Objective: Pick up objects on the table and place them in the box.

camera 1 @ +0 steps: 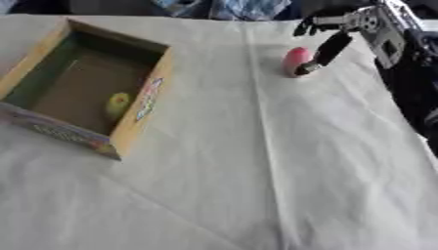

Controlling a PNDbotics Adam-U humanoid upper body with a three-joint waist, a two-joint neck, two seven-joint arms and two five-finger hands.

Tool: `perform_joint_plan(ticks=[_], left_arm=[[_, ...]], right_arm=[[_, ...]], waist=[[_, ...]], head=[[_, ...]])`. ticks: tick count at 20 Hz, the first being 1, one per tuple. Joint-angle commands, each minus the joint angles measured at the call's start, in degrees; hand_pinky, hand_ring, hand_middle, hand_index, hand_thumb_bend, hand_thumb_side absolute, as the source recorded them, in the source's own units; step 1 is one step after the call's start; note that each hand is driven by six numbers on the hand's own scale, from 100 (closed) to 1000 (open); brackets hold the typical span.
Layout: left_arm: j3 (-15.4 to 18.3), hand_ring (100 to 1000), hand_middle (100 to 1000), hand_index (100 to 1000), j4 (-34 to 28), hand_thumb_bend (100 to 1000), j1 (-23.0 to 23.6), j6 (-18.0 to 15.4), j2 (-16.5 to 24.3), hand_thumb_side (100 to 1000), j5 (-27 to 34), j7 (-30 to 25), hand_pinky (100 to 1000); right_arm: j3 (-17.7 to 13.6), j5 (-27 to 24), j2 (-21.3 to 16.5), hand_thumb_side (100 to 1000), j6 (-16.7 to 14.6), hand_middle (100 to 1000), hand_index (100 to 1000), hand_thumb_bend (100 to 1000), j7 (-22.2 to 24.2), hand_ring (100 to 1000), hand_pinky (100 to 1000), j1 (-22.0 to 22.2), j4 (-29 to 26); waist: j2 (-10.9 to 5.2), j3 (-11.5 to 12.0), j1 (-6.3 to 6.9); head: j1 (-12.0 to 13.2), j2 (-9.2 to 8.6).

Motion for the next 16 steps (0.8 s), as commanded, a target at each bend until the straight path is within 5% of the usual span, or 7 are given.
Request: perform_joint_plan(ticks=[1, 16], left_arm=[[0.9, 805, 1000, 771, -0.8, 371, -0.6, 0.0, 1.9, 1000, 0.0, -0.1, 689], [0.7, 792, 1000, 770, -0.8, 376, -0.5, 0.0, 1.6, 1000, -0.2, -0.2, 686]], right_arm=[[-0.5, 0.5, -2.3, 416, 0.3, 841, 901, 566, -1.1, 858, 867, -0.8, -0.3], [-0.8, 2.3, -1.1, 369, 4.9, 793, 886, 511, -8.1, 814, 809, -0.5, 2.7]], waist=[[-1.1, 0.1, 0.24], [-0.72, 0.4, 0.46]], head=[[0.0, -0.22], [-0.6, -0.9]])
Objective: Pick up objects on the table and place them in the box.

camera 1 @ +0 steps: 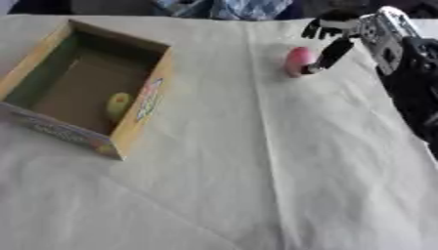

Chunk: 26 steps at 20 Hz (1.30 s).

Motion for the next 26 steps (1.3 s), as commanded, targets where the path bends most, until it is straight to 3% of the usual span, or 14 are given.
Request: perform_joint_plan(ticks=[1, 6, 12, 15, 21, 23, 26], left_arm=[[0.7, 790, 1000, 769, -0.8, 376, -0.5, 0.0, 1.5, 1000, -0.2, -0.1, 686], [0.7, 788, 1000, 768, -0.8, 376, -0.5, 0.0, 1.4, 1000, -0.1, -0.2, 685], [0.8, 786, 1000, 767, -0.8, 375, -0.5, 0.0, 1.3, 1000, 0.1, -0.3, 683], [0.8, 785, 1000, 767, -0.8, 376, -0.5, 0.1, 1.4, 1000, 0.2, -0.3, 683], [0.8, 783, 1000, 766, -0.8, 377, -0.5, 0.1, 1.5, 1000, 0.2, -0.4, 682], [0.8, 782, 1000, 766, -0.8, 376, -0.5, 0.1, 1.5, 1000, 0.2, -0.4, 681], [0.8, 782, 1000, 766, -0.8, 375, -0.6, 0.1, 1.6, 1000, 0.2, -0.4, 681]], right_arm=[[-0.4, 0.4, -0.8, 375, 0.5, 797, 889, 513, -0.9, 816, 809, -0.9, 0.2], [-0.5, 1.2, -0.3, 376, 0.5, 789, 883, 508, -0.6, 812, 803, -1.0, 1.5], [-0.9, -0.5, 0.0, 354, 0.7, 665, 779, 483, -0.8, 768, 759, -1.2, 1.7], [-1.0, -2.0, 0.1, 312, 1.3, 608, 725, 453, -1.5, 728, 728, -1.2, 1.5], [-0.8, -3.8, 0.1, 211, 2.9, 599, 716, 392, -2.1, 706, 709, -1.3, 1.2], [-0.7, -4.3, 0.0, 100, 3.0, 598, 714, 360, -1.8, 697, 703, -1.4, 1.0], [-0.5, -5.0, -0.1, 100, 3.2, 599, 717, 325, -1.2, 685, 694, -1.6, 0.5]], waist=[[-0.85, 0.1, 0.31], [-0.68, 0.2, 0.44], [-0.63, 0.3, 0.32], [-0.68, 0.3, 0.26], [-0.76, 0.3, 0.18], [-0.79, 0.2, 0.15], [-0.89, 0.1, 0.08]], head=[[-0.3, -0.86], [-0.5, -0.96], [-0.5, -0.84], [-0.4, -0.76], [-0.3, -0.8], [-0.2, -0.7], [-0.1, -0.58]])
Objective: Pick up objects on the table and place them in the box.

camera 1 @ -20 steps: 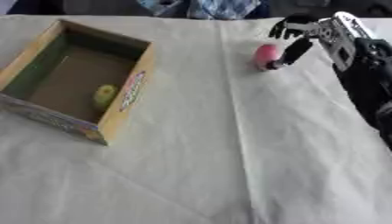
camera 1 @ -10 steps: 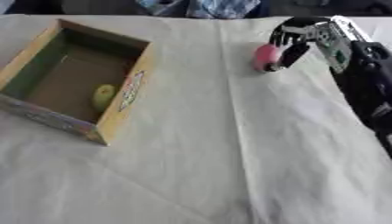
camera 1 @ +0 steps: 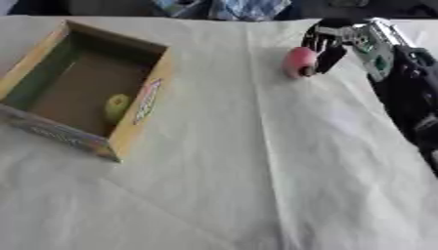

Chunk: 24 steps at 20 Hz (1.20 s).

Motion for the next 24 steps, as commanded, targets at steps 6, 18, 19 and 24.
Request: perform_joint_plan(ticks=[6, 18, 19, 24], left_arm=[[0.9, 782, 1000, 767, -0.8, 374, -0.5, 0.1, 1.8, 1000, 0.0, -0.1, 681], [1.0, 781, 1000, 766, -0.8, 379, -0.6, 0.1, 2.1, 1000, -0.2, 0.1, 681], [1.0, 782, 1000, 766, -0.8, 379, -0.6, 0.2, 2.1, 1000, -0.2, 0.2, 681], [1.2, 783, 1000, 770, -0.8, 382, -0.6, 0.1, 2.0, 1000, -0.2, 0.7, 680]], right_arm=[[0.1, -3.4, -1.7, 100, 0.9, 587, 709, 266, 1.7, 662, 672, -1.8, -2.9], [0.0, -10.7, -2.7, 100, 4.4, 559, 691, 107, 2.4, 635, 636, -3.0, -9.8], [0.1, -11.4, -2.8, 100, 4.5, 558, 691, 100, 2.5, 634, 634, -3.1, -11.0], [1.5, -15.7, -2.7, 100, 5.3, 558, 693, 100, 3.9, 633, 631, -3.9, -18.1]], waist=[[-1.45, -0.1, -0.01], [-1.8, -0.1, -0.25], [-1.81, -0.1, -0.25], [-1.9, 0.1, -0.25]], head=[[0.2, 0.02], [0.8, 0.82], [1.1, 0.87], [2.3, 1.12]])
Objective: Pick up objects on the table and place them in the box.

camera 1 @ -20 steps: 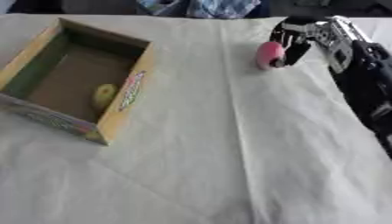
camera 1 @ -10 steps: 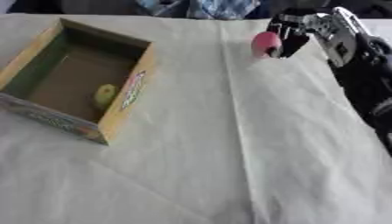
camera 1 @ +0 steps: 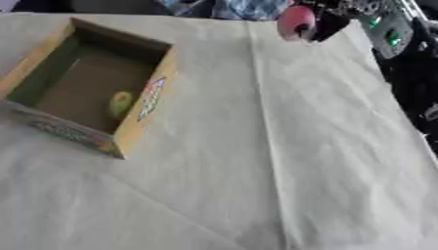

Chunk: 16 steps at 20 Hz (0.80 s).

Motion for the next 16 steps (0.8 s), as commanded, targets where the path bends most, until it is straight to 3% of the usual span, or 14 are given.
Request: perform_joint_plan(ticks=[1, 11, 16], left_arm=[[1.0, 783, 1000, 771, -0.8, 382, -0.6, 0.0, 1.9, 1000, -0.1, 0.6, 680], [1.0, 783, 1000, 771, -0.8, 385, -0.7, -0.2, 1.6, 1000, 0.2, 1.2, 679], [0.8, 783, 1000, 770, -0.8, 385, -0.8, -0.2, 1.4, 1000, 0.5, 1.0, 678]], right_arm=[[0.7, -2.6, -2.0, 100, 0.7, 558, 693, 100, 0.9, 633, 631, -1.9, -5.3], [3.8, -5.2, 2.6, 100, 2.9, 557, 692, 100, 3.6, 632, 625, -5.0, -10.7], [4.9, -6.0, 6.7, 100, 3.1, 555, 692, 100, 4.7, 630, 619, -6.5, -11.3]], waist=[[-1.54, 0.1, 0.12], [-1.99, 0.5, -0.09], [-2.26, 0.7, -0.13]], head=[[0.7, 0.53], [0.4, 0.47], [0.2, 1.93]])
